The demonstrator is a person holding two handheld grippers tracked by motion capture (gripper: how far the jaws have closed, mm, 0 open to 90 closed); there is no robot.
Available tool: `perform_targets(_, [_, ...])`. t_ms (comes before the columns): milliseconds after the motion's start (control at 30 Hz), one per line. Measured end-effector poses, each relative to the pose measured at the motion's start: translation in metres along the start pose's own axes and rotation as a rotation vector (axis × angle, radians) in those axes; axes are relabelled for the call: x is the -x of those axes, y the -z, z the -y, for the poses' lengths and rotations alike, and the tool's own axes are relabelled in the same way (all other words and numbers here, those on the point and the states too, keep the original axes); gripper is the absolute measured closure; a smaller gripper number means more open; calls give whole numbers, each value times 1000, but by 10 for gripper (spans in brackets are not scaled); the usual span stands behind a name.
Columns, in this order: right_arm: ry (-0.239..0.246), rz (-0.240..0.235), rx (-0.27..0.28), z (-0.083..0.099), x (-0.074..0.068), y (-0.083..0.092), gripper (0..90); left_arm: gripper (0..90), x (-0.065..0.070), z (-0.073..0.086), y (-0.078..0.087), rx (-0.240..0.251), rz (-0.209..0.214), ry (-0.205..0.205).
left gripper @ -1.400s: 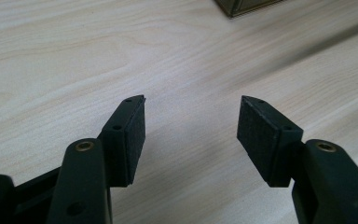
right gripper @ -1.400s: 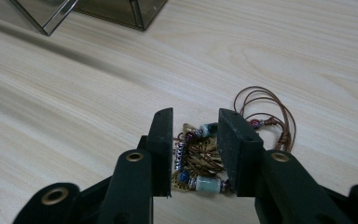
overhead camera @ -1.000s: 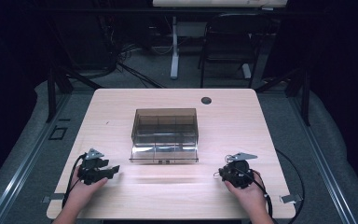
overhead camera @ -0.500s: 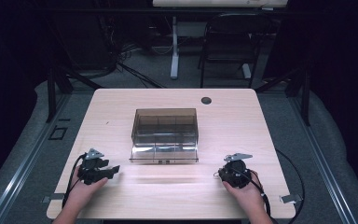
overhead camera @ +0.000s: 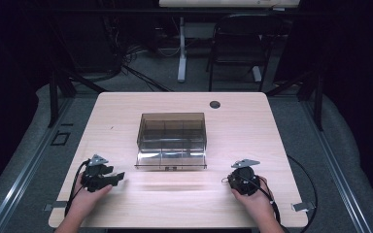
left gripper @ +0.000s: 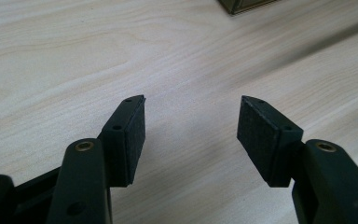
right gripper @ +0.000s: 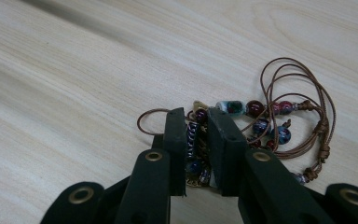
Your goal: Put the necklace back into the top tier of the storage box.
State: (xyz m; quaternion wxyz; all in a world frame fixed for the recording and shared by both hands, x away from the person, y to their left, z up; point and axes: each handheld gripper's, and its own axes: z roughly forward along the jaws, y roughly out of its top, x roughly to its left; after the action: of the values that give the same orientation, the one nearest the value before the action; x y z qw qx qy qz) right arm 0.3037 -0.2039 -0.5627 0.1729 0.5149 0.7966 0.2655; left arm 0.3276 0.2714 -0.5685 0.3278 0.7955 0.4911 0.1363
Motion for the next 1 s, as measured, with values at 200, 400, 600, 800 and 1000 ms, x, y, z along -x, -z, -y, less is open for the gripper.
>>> perform_targets(200, [12, 8, -11, 0, -1, 0, 835, 421, 0, 0, 0, -1, 1, 2])
perform_targets(400, [2, 0, -7, 0, 0, 0, 827, 421, 0, 0, 0, 0, 0, 0])
perform_targets(600, [5, 2, -7, 0, -1, 0, 826, 421, 0, 0, 1, 1, 0, 2])
perform_targets(800, [21, 8, -9, 0, -2, 0, 810, 421, 0, 0, 0, 1, 0, 1])
perform_targets(1000, [25, 16, -10, 0, -3, 0, 821, 421, 0, 0, 0, -1, 0, -1])
